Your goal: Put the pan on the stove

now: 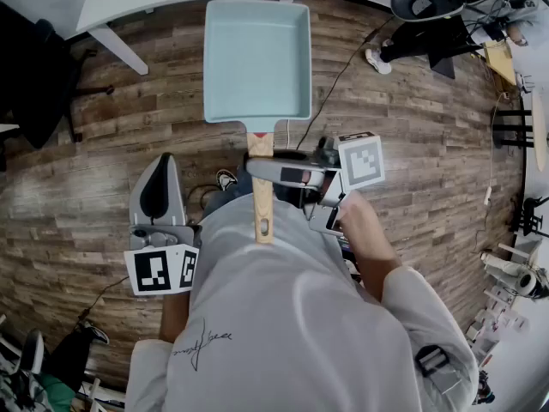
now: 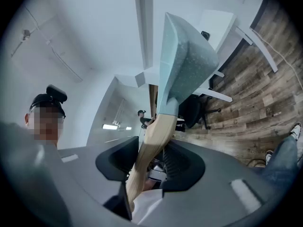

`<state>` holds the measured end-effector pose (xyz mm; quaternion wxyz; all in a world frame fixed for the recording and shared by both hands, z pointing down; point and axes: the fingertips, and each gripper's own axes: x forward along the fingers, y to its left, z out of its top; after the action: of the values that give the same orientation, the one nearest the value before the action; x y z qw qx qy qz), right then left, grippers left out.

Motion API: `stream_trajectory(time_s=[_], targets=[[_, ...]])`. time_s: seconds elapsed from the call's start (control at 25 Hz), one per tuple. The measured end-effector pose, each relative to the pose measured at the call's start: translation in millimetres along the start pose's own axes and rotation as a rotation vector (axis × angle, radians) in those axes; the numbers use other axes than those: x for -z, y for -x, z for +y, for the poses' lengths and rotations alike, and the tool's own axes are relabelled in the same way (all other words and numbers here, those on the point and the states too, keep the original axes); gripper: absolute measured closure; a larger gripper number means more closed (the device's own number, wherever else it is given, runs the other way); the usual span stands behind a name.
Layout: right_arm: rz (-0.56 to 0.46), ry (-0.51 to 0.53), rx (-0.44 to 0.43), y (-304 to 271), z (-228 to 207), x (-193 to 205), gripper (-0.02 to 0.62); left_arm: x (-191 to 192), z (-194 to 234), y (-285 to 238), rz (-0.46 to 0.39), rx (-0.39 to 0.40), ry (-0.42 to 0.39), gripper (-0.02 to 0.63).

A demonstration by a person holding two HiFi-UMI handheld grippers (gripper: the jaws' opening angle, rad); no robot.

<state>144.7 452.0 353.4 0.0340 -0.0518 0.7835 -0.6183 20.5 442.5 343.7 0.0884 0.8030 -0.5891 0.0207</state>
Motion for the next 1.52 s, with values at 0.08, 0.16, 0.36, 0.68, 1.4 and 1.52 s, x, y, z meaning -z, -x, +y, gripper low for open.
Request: stream_trajectory(time_s=[0.08, 0.16, 0.36, 0.68, 1.4, 1.52], targets=[[0.000, 0.010, -0.008, -2, 1, -3, 0.443, 1, 0, -2, -0.005, 0.007, 0.005, 0.551], [-0.004, 0.009, -0.020, -3, 3, -5, 0.443, 2, 1, -4, -0.005, 0.012, 0.011, 0.551], [-0.020, 0.007, -0.011, -4, 6, -6, 0.443, 2, 3, -3, -0.006, 0.030, 0.006, 0.551], [-0.047, 0.030, 0.051, -2, 3, -17, 0.437, 2, 3, -6, -0.006, 0.047, 0.001, 0.551], [-0.009, 0.018, 0.004, -47, -25, -148, 0.425, -24, 59, -117, 0.028, 0.021, -0.001, 0.551], [-0.003, 0.009, -0.010, -55, -31, -183, 0.423, -36, 82, -160, 0.039, 0.003, 0.003, 0.551]])
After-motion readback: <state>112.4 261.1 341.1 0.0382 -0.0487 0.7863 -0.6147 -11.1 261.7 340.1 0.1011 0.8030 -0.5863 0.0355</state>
